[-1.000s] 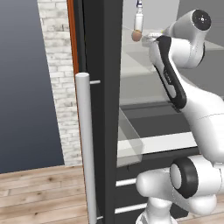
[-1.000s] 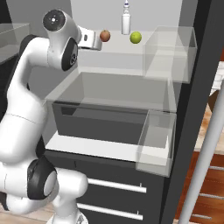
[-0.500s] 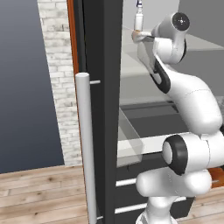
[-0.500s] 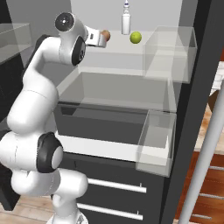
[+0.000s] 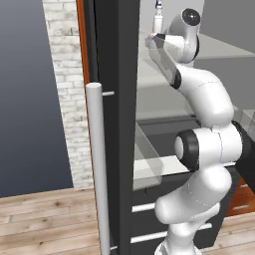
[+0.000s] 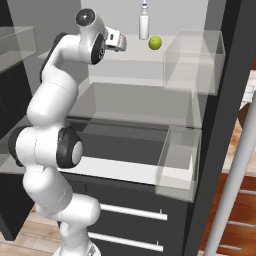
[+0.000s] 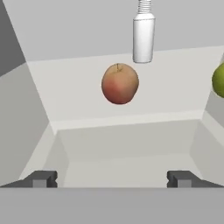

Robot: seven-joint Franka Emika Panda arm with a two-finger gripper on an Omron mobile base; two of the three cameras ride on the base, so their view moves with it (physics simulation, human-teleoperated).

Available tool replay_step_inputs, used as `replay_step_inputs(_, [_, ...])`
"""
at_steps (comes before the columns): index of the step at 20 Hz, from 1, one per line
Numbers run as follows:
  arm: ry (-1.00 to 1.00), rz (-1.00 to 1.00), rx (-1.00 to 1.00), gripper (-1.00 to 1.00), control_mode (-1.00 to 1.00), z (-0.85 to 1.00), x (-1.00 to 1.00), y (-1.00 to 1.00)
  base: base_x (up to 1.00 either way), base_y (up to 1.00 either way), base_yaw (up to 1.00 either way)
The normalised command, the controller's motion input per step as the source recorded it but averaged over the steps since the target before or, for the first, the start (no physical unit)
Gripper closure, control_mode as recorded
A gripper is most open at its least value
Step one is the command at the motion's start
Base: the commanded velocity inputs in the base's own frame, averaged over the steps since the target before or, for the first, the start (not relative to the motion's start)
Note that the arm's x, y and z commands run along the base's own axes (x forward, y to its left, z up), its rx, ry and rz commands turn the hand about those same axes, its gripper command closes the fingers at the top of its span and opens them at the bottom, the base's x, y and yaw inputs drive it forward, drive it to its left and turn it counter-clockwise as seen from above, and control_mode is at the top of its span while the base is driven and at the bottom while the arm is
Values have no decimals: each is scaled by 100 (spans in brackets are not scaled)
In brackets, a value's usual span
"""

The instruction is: Pick the pear and peach from the fridge and place them on the plate next to the blender to make a fruit smoothie.

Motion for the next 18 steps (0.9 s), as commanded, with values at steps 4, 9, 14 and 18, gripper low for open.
replay_step_inputs(4, [0, 0, 0, -100, -100, 0, 42, -3, 0, 0, 0])
replay_step_inputs(9, [0, 0, 0, -100, -100, -2, 43, -7, 0, 0, 0])
replay_step_inputs(14, [0, 0, 0, -100, -100, -3, 45, -6, 0, 0, 0])
replay_step_inputs(18, [0, 0, 0, -100, -100, -1, 46, 0, 0, 0, 0])
